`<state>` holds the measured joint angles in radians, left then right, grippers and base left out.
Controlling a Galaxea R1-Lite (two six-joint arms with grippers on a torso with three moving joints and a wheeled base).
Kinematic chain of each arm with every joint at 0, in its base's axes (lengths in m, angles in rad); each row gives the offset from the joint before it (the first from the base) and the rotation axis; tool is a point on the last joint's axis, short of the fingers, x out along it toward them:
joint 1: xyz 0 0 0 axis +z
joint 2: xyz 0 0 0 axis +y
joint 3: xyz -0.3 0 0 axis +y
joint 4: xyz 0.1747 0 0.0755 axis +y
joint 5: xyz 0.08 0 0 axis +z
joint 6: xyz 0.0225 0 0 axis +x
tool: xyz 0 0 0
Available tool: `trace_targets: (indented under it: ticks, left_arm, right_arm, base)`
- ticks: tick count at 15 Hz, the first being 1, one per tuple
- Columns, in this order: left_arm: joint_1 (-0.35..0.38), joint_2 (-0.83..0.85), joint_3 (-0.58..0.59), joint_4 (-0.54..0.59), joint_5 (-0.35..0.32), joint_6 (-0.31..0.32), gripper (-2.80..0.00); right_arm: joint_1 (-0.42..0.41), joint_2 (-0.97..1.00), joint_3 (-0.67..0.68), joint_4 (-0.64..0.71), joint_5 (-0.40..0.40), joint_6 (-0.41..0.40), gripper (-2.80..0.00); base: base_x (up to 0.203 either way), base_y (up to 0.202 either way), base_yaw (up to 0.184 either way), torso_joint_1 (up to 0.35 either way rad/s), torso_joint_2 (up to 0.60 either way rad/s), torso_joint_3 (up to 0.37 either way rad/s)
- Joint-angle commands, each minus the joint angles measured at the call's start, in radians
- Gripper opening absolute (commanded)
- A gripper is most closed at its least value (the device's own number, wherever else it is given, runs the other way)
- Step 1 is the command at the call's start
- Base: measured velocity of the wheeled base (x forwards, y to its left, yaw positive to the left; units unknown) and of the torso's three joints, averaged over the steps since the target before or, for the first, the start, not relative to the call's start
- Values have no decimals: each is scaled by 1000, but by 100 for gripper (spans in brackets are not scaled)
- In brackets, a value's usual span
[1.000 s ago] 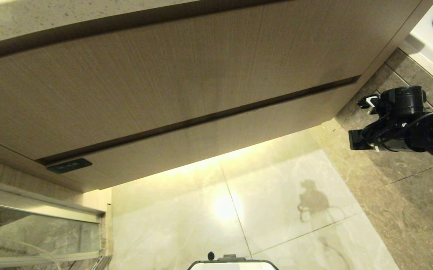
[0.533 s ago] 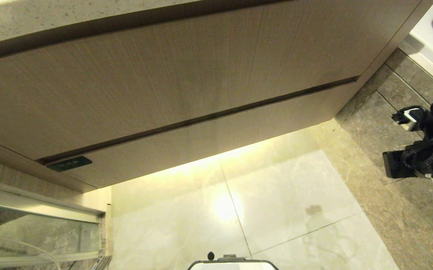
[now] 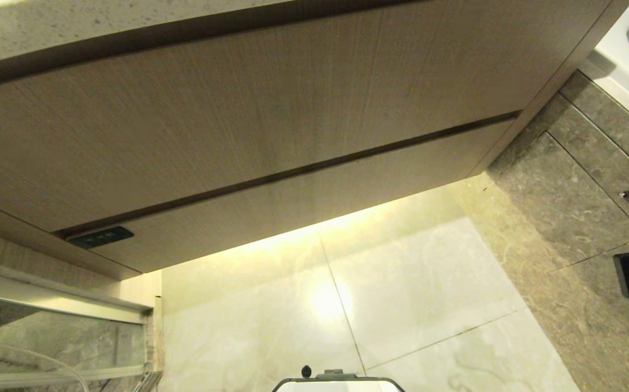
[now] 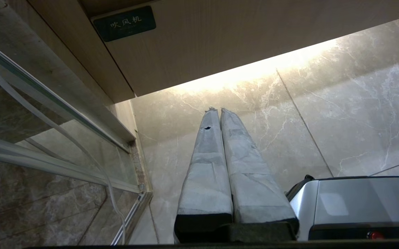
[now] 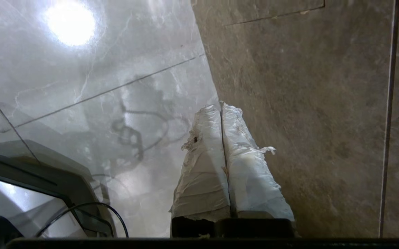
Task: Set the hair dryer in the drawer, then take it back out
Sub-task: Pull open the drawer
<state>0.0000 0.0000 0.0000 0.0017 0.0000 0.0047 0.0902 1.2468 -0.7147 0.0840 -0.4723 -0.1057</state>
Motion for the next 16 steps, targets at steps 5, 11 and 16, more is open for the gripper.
trace_targets:
  ticks: [5,11,16]
  left_arm:
    - [0,0,0,0,0,0,-280]
    - [0,0,0,0,0,0,-280]
    - [0,0,0,0,0,0,-280]
  right_arm:
    - [6,-29,3,-4,8,-14,-280]
    - [8,-23,14,3,4,-20,-280]
    - [9,-30,26,0,3,-38,-280]
  base:
    - [1,2,-17,0,0,0]
    - [-2,15,-153,2,3,4]
    - [0,1,-17,0,1,1]
